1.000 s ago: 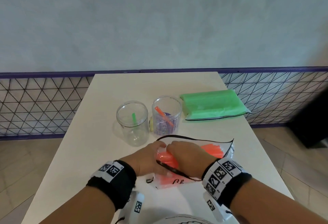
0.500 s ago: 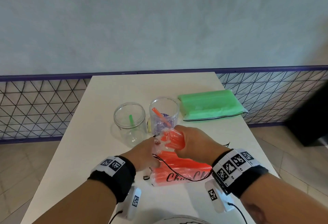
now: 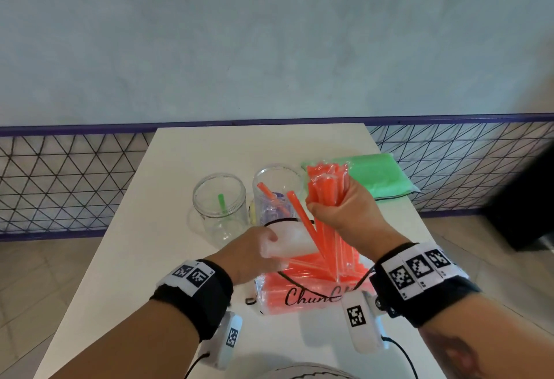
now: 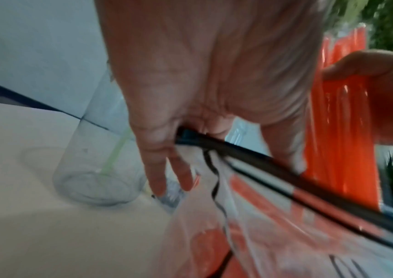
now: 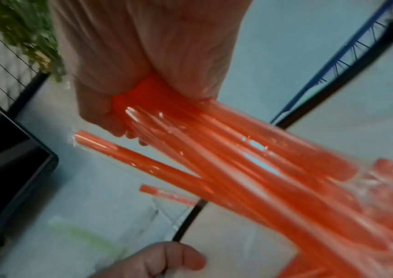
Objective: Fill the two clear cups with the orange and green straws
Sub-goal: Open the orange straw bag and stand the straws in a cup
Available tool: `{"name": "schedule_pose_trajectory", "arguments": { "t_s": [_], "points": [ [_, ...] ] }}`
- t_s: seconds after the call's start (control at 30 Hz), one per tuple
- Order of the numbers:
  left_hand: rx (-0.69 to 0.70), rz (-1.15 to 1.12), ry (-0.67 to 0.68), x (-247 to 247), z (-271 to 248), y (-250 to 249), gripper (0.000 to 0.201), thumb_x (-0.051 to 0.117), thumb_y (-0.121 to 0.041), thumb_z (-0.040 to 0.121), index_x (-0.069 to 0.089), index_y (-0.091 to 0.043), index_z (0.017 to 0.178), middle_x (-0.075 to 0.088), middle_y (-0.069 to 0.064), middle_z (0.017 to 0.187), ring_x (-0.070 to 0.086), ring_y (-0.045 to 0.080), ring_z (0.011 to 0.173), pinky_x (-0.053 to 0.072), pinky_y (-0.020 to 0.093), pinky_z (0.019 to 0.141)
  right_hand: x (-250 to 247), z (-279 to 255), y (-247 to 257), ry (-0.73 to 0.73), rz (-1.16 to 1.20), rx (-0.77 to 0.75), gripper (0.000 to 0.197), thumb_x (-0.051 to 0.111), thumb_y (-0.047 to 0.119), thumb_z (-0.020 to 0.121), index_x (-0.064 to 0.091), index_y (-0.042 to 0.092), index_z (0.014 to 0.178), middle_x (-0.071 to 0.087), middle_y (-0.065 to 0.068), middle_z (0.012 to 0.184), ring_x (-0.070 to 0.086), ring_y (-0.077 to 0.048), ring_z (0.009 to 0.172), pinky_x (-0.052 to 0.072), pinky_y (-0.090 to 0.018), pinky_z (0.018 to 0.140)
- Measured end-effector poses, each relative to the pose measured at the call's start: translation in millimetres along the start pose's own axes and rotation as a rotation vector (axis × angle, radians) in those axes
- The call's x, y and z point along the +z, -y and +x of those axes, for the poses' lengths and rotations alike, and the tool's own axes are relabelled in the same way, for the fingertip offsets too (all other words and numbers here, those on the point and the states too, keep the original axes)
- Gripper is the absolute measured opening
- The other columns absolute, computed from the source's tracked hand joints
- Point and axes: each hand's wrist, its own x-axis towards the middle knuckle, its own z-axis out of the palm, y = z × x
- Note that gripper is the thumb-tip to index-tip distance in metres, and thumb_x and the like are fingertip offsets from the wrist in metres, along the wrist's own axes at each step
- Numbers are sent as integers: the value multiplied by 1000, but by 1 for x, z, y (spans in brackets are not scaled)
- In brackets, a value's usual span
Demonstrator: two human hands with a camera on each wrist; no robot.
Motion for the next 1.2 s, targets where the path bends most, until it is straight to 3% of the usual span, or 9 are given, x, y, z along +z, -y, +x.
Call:
{"name": "schedule_pose_trajectory", "arguments": {
  "t_s": [0.2, 0.37, 0.53, 0.6, 0.67, 0.8, 1.0, 1.1, 1.2],
  "points": [
    [146, -75, -153, -2, -10, -9, 30, 77, -39, 82, 62, -29, 106, 43, -21, 131, 44, 2, 123, 31, 15, 93, -1, 5, -6, -59, -3, 34, 15, 76, 8, 78, 68, 16, 88, 72, -9, 80, 71, -27, 75, 61, -42, 73],
    [331, -230, -327, -7, -19, -56, 12, 67, -38, 91, 66, -38, 102, 70, -16, 97, 64, -6, 88, 46, 9, 77, 3, 9, -5, 4, -38, -7, 16, 77, 7, 77, 68, 11, 90, 70, -10, 77, 67, -19, 67, 59, -43, 71],
    [370, -101, -354, -12, -11, -68, 24, 52, -32, 101, 71, -21, 92, 70, -11, 80, 65, -4, 74, 42, 3, 68, 2, 6, -6, 75, 59, 0, 30, 77, 2, 77, 66, 9, 104, 74, -10, 90, 73, -25, 83, 60, -45, 80],
    [321, -76, -275, -14, -5, -74, 28, 48, -16, 103, 71, 0, 97, 72, 12, 92, 60, -7, 64, 41, 3, 67, 2, 4, -7, 155, 119, 1, 39, 80, 2, 75, 64, 8, 109, 74, -12, 94, 73, -29, 86, 60, -42, 82],
    [290, -89, -242, -15, -4, -79, 26, 46, -5, 100, 69, 6, 102, 71, 20, 104, 64, -3, 71, 46, 8, 73, 4, 3, -10, 175, 186, 22, 44, 82, 3, 73, 63, 5, 112, 74, -16, 95, 73, -33, 87, 59, -43, 81],
    [300, -196, -277, -14, -10, -82, 16, 59, -10, 95, 72, -1, 97, 75, 11, 95, 71, 22, 91, 55, 36, 88, 10, 2, -9, 21, 212, 48, 39, 84, 2, 70, 67, 4, 104, 76, -8, 85, 74, -22, 78, 59, -32, 70],
    [43, -700, -310, -2, -9, -69, 13, 67, -28, 91, 67, -14, 91, 69, 5, 93, 69, 19, 91, 57, 41, 92, 8, 5, -8, -191, 193, 32, 23, 83, 6, 73, 71, 16, 90, 72, 9, 69, 69, -5, 65, 51, -21, 60],
    [-140, -753, -434, 4, -2, -59, 46, 70, -35, 87, 49, -11, 121, 59, 5, 110, 61, 18, 96, 53, 40, 90, -3, 10, 7, -200, 278, -11, 24, 81, 1, 74, 70, 22, 83, 71, 11, 67, 67, -4, 64, 52, -23, 62],
    [-103, -517, -552, 8, -2, -60, 64, 67, -37, 90, 32, -15, 139, 42, -2, 123, 51, 18, 114, 39, 27, 90, -16, 16, 32, -200, 394, -88, 30, 79, -3, 73, 70, 19, 90, 69, 8, 72, 65, -10, 69, 54, -30, 69]
  ]
}}
